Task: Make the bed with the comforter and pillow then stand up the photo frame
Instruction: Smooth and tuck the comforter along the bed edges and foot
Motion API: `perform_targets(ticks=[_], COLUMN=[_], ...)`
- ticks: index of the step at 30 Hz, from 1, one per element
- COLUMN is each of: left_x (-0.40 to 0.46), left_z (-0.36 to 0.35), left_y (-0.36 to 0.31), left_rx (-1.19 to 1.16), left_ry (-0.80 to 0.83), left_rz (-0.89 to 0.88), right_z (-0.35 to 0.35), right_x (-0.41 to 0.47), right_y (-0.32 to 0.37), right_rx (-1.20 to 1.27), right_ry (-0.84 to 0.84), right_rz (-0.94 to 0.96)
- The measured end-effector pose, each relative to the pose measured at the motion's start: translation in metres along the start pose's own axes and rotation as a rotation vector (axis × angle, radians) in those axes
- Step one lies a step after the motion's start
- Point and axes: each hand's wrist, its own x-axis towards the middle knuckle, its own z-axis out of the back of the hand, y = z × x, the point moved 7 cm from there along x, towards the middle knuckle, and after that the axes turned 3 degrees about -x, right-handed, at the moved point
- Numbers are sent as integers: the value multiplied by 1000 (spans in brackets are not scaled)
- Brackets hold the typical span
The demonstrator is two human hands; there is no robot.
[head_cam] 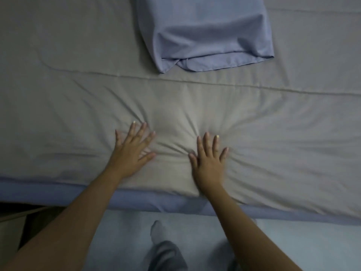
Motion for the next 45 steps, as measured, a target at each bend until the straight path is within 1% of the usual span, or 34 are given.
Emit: perform_targets(ticks=[3, 6, 8, 9, 11, 13, 15, 17, 20, 24, 27, 29, 30, 32, 34, 36, 38, 41, 45], left_x=[3, 1, -9, -14, -18, -17, -16, -17, -28, -38, -39, -38, -39, -38, -45, -57, -58, -55, -71], left_z=[-4, 3, 5, 5, 1, -1, -2, 3, 15, 28, 22, 10, 5, 6, 10, 12, 11, 7, 25], left_y=[-1, -6, -5, -4, -3, -4, 1, 18, 62, 148, 207, 220, 220, 218, 220, 219, 217, 223, 266], left_rx=[20, 7, -27, -40, -41, -32, -19, -2, -16, 34, 102, 133, 144, 144, 104, 41, 12, 37, 34], left_ry=[-48, -229, -332, -351, -320, -219, -104, -62, -65, -74, -31, -21, -27, -109, -216, -273, -227, -112, -124], left_rz=[-5, -89, -148, -161, -150, -141, -187, -243, -236, -184, -161, -198, -216, -265, -316, -346, -341, -347, -326], right_z=[-5, 2, 1, -1, -8, -12, -13, -8, 3, -1, -29, -52, -60, -64, -60, -62, -67, -70, -63], right_x=[8, 5, -6, -11, -14, -12, -12, -14, -8, 12, 26, 34, 37, 38, 29, 21, 22, 23, 20], right_y=[2, 3, 7, 9, 10, 9, 9, 14, 47, 143, 215, 242, 248, 251, 252, 253, 256, 255, 267], right_rx=[-49, 86, 136, 125, 66, -7, -53, -50, -22, 9, 17, -20, -31, -5, 50, 71, 51, -1, 10], right_ry=[-87, -190, -211, -205, -166, -109, -65, -48, -80, -68, -17, 17, 19, -58, -160, -190, -144, -89, -48], right_rz=[1, -13, 1, 24, 37, 6, -31, -63, -60, 58, 141, 145, 127, 126, 168, 172, 146, 112, 37])
